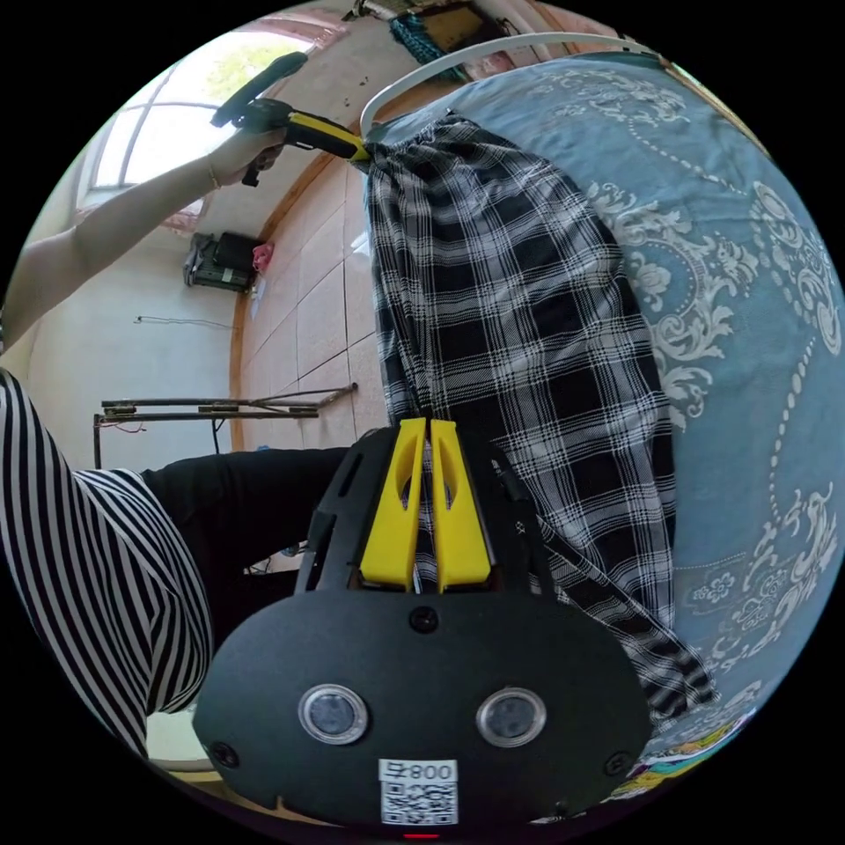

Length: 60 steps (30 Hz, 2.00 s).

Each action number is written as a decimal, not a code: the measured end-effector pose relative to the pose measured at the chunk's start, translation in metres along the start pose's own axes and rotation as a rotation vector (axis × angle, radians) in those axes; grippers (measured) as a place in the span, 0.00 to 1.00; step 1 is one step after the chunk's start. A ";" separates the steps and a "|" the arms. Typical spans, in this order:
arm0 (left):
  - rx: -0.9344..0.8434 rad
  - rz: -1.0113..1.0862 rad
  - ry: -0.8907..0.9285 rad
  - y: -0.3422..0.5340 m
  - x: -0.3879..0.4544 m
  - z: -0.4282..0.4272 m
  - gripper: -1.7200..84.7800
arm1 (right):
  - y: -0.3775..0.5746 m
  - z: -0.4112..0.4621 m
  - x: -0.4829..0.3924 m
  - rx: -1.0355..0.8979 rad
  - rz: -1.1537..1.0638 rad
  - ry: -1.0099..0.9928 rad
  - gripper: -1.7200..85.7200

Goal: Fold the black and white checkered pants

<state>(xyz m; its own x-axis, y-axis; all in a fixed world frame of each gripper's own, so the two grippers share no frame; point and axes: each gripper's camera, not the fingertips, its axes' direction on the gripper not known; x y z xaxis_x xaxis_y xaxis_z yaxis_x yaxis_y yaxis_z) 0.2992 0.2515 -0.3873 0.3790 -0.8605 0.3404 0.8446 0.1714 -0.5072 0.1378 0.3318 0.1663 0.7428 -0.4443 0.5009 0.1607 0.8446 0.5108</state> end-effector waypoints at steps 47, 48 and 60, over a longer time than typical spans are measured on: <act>0.018 0.021 0.243 -0.068 0.016 0.337 0.07 | 0.218 -0.217 0.017 0.559 0.776 -0.109 0.11; 0.009 0.122 0.319 -0.082 0.039 0.354 0.08 | 0.228 -0.228 0.022 0.568 0.808 -0.064 0.11; 0.045 0.492 0.406 -0.156 0.147 0.505 0.09 | 0.248 -0.327 0.046 0.430 1.012 0.343 0.12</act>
<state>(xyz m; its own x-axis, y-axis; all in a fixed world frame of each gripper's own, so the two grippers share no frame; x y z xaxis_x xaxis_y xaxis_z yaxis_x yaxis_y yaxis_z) 0.4138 0.3403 0.1421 0.5603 -0.7880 -0.2552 0.6267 0.6048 -0.4914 0.4247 0.6184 0.0872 0.5535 0.5391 0.6348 -0.7958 0.5672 0.2122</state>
